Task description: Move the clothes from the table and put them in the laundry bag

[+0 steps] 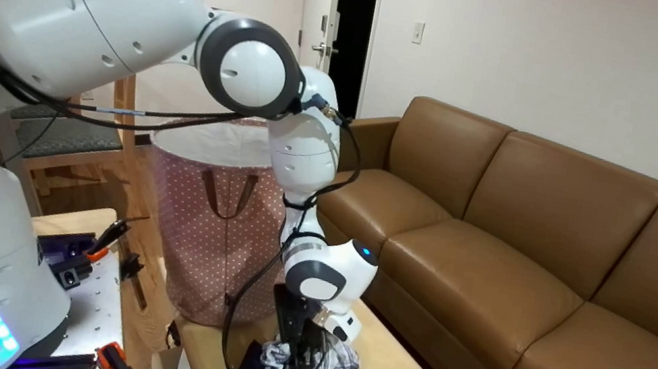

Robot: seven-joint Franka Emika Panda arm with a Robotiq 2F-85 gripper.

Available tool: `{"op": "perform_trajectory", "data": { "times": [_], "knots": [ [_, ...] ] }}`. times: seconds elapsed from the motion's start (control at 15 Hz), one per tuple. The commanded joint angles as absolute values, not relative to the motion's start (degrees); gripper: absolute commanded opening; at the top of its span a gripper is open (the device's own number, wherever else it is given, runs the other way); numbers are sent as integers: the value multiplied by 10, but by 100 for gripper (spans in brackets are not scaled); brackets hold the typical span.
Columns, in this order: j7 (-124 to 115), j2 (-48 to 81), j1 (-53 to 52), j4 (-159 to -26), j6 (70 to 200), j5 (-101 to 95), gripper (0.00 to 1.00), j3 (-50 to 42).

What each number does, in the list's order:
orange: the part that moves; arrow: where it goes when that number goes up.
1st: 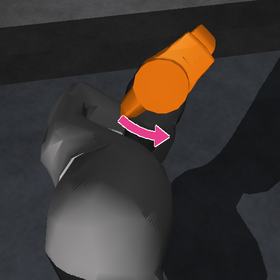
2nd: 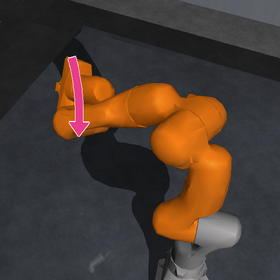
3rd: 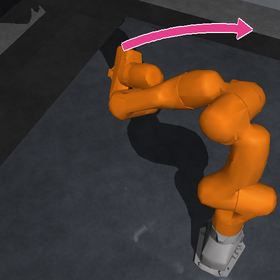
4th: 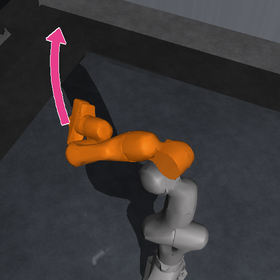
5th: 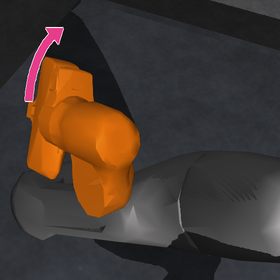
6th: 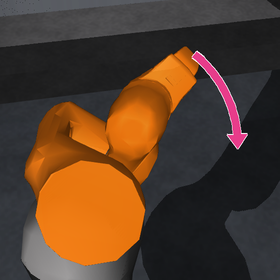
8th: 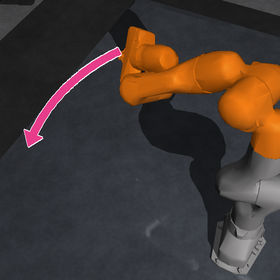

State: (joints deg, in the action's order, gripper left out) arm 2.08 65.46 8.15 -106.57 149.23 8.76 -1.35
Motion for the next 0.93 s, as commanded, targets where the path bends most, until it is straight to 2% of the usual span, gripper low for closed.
{"op": "perform_trajectory", "data": {
  "times": [0.0,0.53,0.87],
  "knots": [
    [26,605,86,-1142,1535,79,11,-13],
    [22,483,99,-1308,1647,84,11,-13],
    [21,463,115,-1314,1619,81,11,-14]
  ]
}}
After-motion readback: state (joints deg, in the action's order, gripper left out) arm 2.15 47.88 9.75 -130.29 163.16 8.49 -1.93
